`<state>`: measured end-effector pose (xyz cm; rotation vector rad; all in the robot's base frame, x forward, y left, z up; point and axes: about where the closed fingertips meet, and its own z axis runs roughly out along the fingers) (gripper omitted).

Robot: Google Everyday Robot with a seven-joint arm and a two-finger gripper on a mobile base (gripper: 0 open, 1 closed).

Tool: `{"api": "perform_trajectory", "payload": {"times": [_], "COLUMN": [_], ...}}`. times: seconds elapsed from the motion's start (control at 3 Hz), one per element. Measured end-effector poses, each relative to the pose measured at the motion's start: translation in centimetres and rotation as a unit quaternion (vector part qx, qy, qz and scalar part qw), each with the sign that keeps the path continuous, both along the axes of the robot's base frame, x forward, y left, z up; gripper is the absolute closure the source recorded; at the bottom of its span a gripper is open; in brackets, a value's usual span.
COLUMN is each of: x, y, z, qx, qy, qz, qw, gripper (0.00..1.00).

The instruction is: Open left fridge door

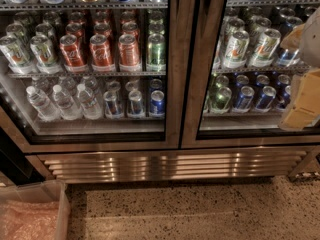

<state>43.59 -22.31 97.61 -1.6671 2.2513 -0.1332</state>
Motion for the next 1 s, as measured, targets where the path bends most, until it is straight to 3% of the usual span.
{"api": "perform_trajectory", "payload": {"times": [0.33,0.67,1.0], "x": [1.9,6.9,12.9], "y": [-1.3,-1.6,-0.5], "z": [0.6,2.0,1.4], "qx": [0.044,0.087,0.141], "qy": [-0.029,-0.055,-0.04], "qz": [-0.051,-0.081,-0.065], "qw": [0.9973,0.9914,0.9871], "gripper": [0.0,0.0,0.0]}}
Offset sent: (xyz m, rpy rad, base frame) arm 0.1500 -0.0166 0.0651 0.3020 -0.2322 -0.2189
